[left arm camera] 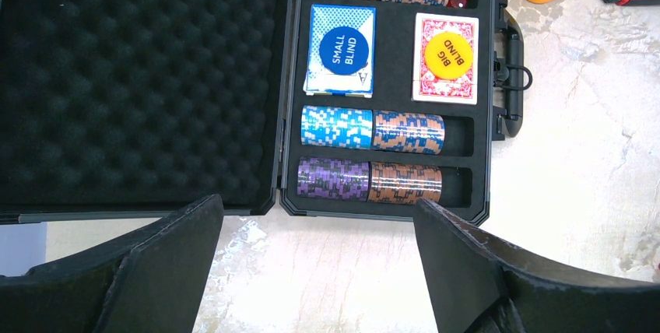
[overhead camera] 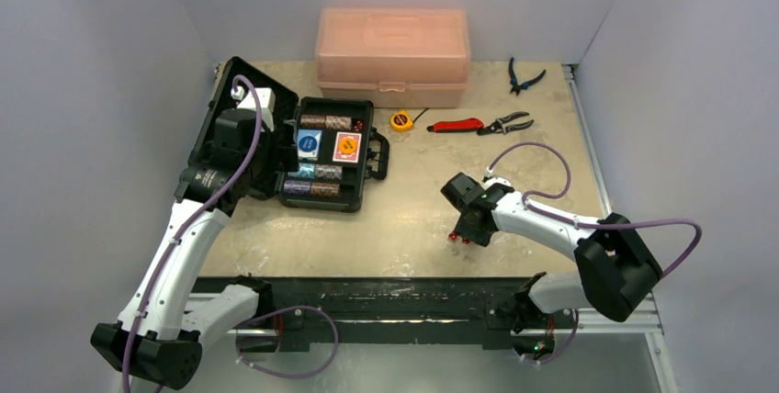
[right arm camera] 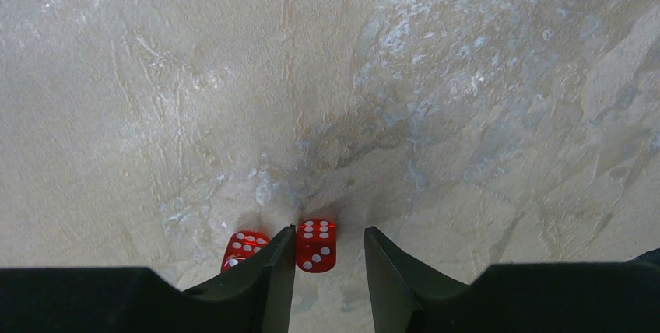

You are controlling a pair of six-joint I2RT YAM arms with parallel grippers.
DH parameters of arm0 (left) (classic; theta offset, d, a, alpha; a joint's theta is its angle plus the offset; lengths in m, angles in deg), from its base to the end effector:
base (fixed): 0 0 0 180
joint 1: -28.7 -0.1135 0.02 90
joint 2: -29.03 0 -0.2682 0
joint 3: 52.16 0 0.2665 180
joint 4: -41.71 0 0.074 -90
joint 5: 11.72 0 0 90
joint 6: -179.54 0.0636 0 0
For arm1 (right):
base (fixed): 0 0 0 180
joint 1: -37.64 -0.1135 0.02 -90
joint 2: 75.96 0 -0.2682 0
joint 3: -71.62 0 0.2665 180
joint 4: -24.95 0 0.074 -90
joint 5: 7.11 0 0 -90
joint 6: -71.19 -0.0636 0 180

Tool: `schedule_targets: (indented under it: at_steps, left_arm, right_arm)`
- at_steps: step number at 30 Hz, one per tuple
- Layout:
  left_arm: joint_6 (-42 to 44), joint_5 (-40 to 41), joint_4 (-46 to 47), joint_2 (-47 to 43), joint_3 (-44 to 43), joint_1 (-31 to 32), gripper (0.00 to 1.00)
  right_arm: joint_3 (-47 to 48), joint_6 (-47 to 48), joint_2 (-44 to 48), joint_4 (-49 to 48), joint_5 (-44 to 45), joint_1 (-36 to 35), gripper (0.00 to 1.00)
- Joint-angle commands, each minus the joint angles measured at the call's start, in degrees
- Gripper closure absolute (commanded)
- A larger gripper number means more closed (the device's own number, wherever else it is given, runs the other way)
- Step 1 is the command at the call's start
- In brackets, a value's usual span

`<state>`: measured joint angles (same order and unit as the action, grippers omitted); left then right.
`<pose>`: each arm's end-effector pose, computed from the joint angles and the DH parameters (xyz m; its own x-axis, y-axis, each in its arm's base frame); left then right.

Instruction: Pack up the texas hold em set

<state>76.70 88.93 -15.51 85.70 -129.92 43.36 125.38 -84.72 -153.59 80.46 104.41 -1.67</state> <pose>0.2270 -0.0472 0.3530 -0.5793 -0.0742 -0.8117 -0.0251 0.9970 -0.0732 0.1934 0.1282 0.1367 -0.8007 0.4420 -0.4044 0.4750 0.8797 0.0211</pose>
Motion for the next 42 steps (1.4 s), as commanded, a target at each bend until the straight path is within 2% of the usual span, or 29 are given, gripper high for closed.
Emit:
schedule_targets:
  at_steps: [1,13,15,19,31,42]
  left_arm:
    - [0.31,-0.37,1.71,-0.94,-0.02,0.2,0.08]
    - [0.36,-0.24,1.73,-0.94,-0.02,0.2,0.08]
    - [0.32,-0.2,1.7,-0.94,-0.02,0.13,0.08]
    - [0.32,-0.2,1.67,-0.94,-0.02,0.2,0.08]
    - [0.36,-0.27,1.83,-0.77,0.06,0.18,0.08]
    - [0.3,-0.63,1.83,-0.5,0.04,0.15,0.08]
  right_arm:
    - [-0.82,-0.62,0.12,-0.83,0.9,0.05,0.6]
    - [-1.24,-1.15,0.59,-1.01,1.42,0.09,0.66]
    - [-1.52,-1.36,0.92,-1.12,1.42,0.1,0.74]
    - [-2.11,-2.1,1.46,-1.28,0.78,0.1,1.0]
    - [-6.57,1.22,8.58,-7.91,-3.29,0.07,1.0]
    - [-4.08,1.87,4.68,-5.02,-2.22,0.09,1.0]
